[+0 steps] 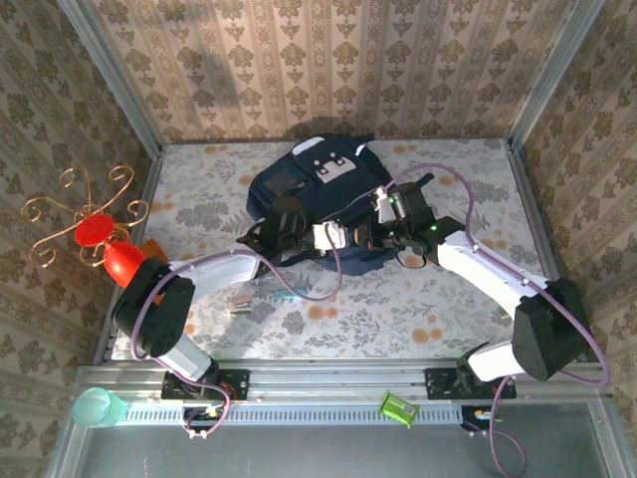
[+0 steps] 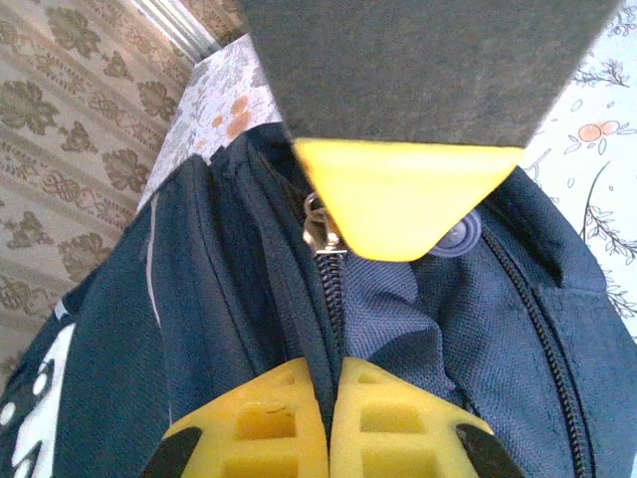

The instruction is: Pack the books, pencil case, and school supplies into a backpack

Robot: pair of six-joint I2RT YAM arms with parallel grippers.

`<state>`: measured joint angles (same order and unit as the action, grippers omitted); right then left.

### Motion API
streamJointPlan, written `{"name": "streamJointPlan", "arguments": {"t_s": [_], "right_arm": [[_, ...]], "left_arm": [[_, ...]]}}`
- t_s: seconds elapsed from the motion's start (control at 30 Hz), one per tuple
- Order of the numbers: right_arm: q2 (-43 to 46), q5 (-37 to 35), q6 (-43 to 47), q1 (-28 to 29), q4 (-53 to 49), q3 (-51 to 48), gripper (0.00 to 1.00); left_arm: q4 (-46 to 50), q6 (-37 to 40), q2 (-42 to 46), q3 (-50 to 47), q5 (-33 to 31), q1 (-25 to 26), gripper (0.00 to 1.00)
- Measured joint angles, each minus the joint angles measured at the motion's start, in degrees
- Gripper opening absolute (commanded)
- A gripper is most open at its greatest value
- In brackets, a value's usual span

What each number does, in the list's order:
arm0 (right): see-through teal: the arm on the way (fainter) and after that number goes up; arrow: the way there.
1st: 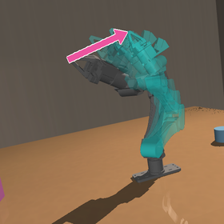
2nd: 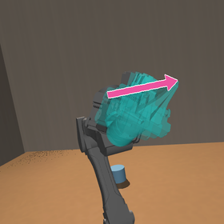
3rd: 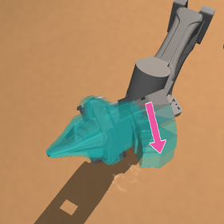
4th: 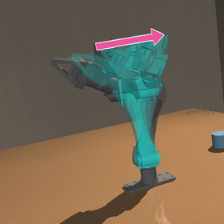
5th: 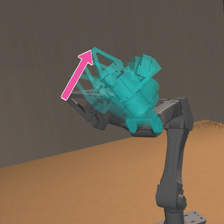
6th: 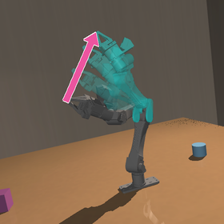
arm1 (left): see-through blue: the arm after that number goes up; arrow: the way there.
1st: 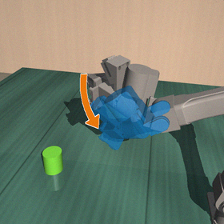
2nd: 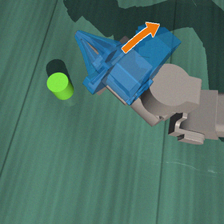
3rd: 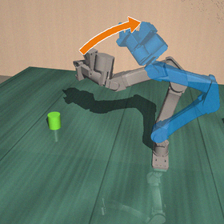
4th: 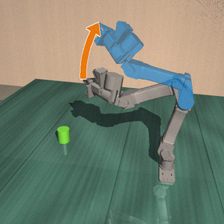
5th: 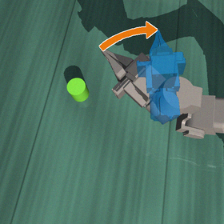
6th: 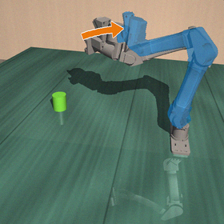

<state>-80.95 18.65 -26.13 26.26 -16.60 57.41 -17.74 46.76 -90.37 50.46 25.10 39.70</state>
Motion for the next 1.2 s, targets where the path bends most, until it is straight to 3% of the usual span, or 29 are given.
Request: {"name": "streamJointPlan", "arguments": {"t_s": [0.5, 0.63, 0.87, 0.93, 1.2], "right_arm": [[-1.0, -13.6, 3.5, -2.6, -2.0, -0.3, 0.0], [-1.1, -13.0, 3.9, -2.7, -0.5, -0.3, 0.0], [-0.4, -11.4, 5.0, -0.8, 2.1, -0.7, 0.0], [0.3, -10.5, 5.0, -0.3, 2.4, -0.8, 0.0], [1.4, -7.2, 4.4, 0.9, 3.7, -1.6, 0.0]], "left_arm": [[-2.1, -2.6, 3.7, -5.6, 8.5, -7.8, 0.01], [-1.9, -3.7, 4.0, -5.7, 8.2, -9.8, 0.17], [2.0, -6.6, 5.0, -5.0, 5.7, -10.8, 0.58], [3.5, -6.9, 6.6, -5.0, 5.2, -9.6, 0.65], [7.5, -4.8, 7.1, -1.8, 0.0, -0.1, 0.65]]}}
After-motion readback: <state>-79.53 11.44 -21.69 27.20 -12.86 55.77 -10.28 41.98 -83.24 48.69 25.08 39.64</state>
